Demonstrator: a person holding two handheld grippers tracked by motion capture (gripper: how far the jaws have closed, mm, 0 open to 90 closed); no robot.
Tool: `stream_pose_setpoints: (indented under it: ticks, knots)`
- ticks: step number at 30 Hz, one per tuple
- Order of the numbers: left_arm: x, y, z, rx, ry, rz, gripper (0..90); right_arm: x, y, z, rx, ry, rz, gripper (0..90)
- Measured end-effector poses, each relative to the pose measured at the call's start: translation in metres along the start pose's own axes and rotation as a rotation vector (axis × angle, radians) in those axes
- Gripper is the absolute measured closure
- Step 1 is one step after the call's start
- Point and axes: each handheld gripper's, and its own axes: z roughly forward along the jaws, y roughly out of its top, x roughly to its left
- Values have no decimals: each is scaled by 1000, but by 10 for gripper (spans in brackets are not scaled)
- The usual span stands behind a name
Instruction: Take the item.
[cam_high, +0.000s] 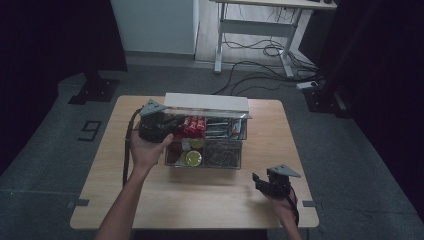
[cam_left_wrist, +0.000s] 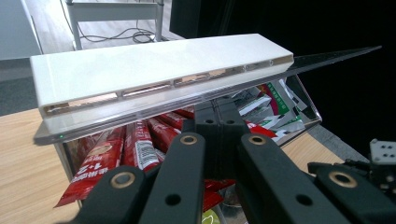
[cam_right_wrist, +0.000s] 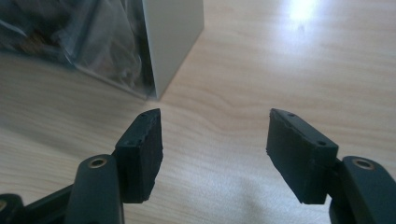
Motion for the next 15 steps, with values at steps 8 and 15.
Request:
stream_pose_setpoints:
  ticks: [8,15]
  knots:
    - [-2,1,1,6,3,5,900,2,24,-20,-79,25,2,396]
    - [-1,2,1,7,2,3,900,5,47,-31,-128,53,-19,438]
